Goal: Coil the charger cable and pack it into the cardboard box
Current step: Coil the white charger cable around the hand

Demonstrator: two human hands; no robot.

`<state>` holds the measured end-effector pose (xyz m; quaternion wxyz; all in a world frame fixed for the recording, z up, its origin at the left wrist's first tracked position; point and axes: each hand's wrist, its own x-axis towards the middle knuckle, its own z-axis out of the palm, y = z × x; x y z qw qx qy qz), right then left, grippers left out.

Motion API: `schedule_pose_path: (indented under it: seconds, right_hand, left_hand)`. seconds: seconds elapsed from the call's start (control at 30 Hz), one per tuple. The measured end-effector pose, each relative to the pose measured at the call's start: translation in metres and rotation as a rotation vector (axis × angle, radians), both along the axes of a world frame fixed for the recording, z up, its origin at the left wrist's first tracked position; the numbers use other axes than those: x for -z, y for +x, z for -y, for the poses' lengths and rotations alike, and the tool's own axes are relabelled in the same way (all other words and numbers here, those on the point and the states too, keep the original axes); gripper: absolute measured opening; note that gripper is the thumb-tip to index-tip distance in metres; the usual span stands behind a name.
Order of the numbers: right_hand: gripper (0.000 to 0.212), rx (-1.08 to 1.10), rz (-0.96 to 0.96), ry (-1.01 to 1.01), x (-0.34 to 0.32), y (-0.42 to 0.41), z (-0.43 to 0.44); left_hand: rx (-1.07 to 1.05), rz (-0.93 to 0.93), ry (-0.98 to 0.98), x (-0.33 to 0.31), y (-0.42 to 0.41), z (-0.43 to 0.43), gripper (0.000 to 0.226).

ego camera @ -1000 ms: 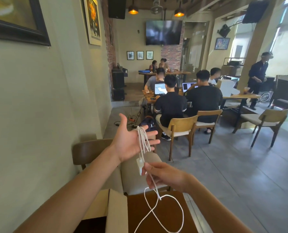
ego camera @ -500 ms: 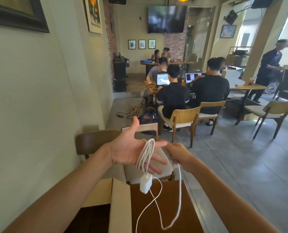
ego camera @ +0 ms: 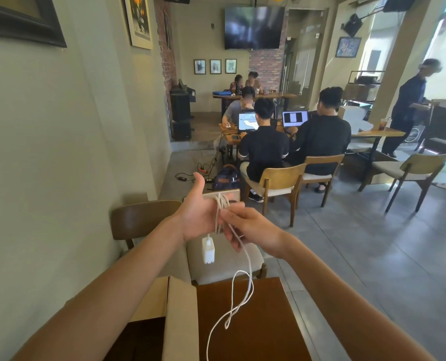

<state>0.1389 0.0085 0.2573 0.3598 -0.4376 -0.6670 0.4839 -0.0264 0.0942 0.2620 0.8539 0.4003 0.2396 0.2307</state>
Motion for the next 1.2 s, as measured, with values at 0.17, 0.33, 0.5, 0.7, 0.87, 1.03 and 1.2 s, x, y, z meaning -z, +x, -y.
schedule_pose_path:
  seconds: [0.17, 0.33, 0.5, 0.7, 0.87, 1.03, 1.2]
  right_hand:
    - [0.036, 0.004, 0.102, -0.081, 0.039, 0.007, 0.006]
    - [0.048, 0.073, 0.247, -0.117, 0.062, 0.007, -0.004]
    - [0.035, 0.15, 0.452, -0.053, 0.061, 0.021, -0.03]
    - [0.02, 0.263, 0.402, -0.133, 0.028, 0.035, -0.047]
    - [0.03, 0.395, 0.123, -0.14, -0.005, 0.009, -0.049]
    - [0.036, 0.383, 0.147, 0.045, -0.007, -0.007, -0.031]
    - [0.024, 0.288, 0.101, 0.144, 0.013, -0.004, -0.011]
  left_hand:
    - [-0.013, 0.092, 0.023, -0.019, -0.006, -0.011, 0.112]
    - [0.203, 0.125, -0.023, -0.033, -0.017, -0.003, 0.118]
    - [0.404, 0.041, 0.006, -0.022, -0.023, 0.012, 0.125]
    - [0.575, -0.141, 0.077, 0.005, -0.025, 0.019, 0.129]
    - [0.325, -0.242, 0.013, 0.015, -0.003, 0.017, 0.137]
    - [0.038, -0.094, -0.038, 0.017, 0.012, 0.002, 0.126]
    - [-0.128, -0.017, -0.081, 0.007, 0.019, -0.006, 0.129]
